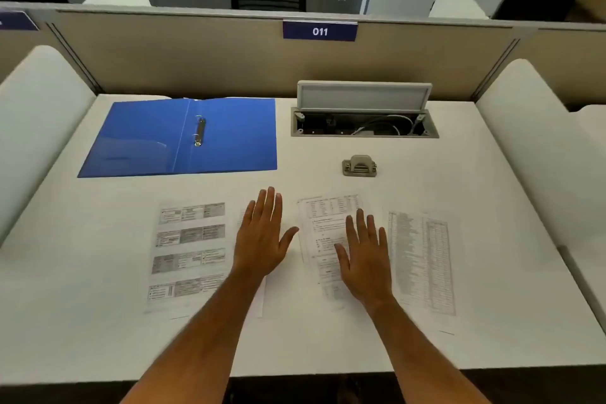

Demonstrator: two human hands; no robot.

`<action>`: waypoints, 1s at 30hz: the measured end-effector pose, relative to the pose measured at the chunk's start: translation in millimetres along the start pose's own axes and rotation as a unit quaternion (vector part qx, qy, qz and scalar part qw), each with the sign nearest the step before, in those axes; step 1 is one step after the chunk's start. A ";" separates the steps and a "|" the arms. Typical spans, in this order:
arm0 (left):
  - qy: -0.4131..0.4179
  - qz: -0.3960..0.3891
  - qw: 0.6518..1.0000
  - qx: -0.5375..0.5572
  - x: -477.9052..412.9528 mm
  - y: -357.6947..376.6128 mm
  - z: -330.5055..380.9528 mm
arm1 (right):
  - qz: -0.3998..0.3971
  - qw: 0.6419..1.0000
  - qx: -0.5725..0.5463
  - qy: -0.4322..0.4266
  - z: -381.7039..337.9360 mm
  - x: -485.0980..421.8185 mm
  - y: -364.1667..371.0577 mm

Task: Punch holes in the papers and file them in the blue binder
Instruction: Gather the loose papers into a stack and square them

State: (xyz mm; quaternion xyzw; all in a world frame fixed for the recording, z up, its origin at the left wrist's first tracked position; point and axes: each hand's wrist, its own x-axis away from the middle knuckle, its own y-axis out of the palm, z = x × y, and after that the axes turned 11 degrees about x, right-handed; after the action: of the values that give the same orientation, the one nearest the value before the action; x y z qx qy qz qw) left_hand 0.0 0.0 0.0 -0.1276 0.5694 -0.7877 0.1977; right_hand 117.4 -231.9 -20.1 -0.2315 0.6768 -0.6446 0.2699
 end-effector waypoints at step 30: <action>-0.255 -0.005 0.967 -0.010 146.0 -20.7 -147.2 | -0.038 0.998 0.011 -0.048 25.7 23.0 20.5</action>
State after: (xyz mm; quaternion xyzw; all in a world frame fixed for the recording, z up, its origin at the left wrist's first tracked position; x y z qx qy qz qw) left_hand -196.0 63.6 -30.9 -0.3293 0.5072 -0.7243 0.3311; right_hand 118.0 -265.1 -42.6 -0.2844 0.6470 -0.6498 0.2798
